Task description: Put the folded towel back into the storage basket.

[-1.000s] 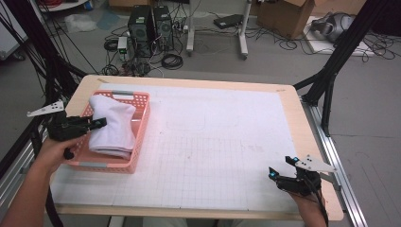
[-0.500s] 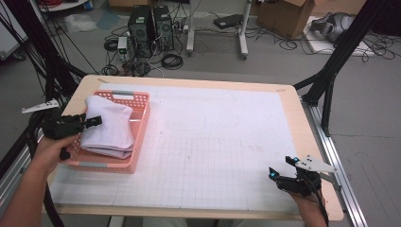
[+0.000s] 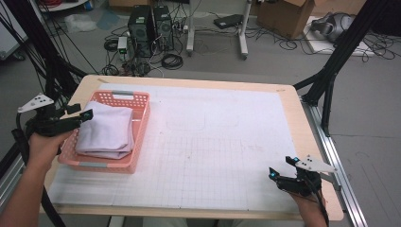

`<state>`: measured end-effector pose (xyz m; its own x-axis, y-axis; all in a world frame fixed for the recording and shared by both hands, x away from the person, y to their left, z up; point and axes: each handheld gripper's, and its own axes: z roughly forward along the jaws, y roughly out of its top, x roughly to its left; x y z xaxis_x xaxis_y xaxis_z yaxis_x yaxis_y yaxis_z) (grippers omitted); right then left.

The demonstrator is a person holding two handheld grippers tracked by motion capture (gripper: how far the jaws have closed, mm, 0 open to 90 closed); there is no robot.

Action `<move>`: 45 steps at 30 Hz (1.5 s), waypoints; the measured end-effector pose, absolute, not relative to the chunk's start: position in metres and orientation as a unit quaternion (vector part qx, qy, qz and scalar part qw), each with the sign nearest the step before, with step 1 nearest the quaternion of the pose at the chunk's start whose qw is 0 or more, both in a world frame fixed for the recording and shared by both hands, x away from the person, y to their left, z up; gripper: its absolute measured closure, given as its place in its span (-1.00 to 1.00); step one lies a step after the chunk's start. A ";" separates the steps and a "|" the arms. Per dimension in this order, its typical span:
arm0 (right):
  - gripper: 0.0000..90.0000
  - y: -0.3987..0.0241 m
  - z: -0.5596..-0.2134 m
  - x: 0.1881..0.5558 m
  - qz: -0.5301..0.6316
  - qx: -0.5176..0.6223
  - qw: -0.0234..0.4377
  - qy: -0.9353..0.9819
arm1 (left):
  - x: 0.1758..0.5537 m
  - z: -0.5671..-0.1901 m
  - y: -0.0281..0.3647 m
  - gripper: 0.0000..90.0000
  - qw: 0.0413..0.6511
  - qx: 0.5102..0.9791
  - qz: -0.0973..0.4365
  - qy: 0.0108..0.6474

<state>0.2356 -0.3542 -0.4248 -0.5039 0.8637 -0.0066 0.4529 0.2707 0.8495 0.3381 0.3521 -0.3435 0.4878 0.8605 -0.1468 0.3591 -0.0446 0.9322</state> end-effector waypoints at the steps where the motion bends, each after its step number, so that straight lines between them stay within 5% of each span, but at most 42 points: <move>1: -0.54 -0.354 -0.425 0.236 0.421 0.431 0.247 0.759 | 0.338 -0.343 0.350 -0.20 0.527 0.687 0.232 0.444; 23: -0.54 -0.354 -0.423 0.235 0.423 0.432 0.246 0.758 | 0.371 -0.395 0.307 -0.25 0.351 0.747 0.186 0.533; 37: -0.54 -0.352 -0.424 0.236 0.423 0.431 0.244 0.759 | 0.380 -0.406 0.292 -0.15 0.349 0.783 0.127 0.499; 45: -0.54 -0.355 -0.422 0.235 0.426 0.431 0.246 0.756 | 0.378 -0.398 0.296 -0.27 0.388 0.746 0.144 0.521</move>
<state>0.2350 -0.3549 -0.4223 -0.5068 0.8621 -0.0045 0.4423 0.2645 0.8570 0.3782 0.2963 -0.3985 0.4153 0.8898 -0.1892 0.6663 -0.1560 0.7292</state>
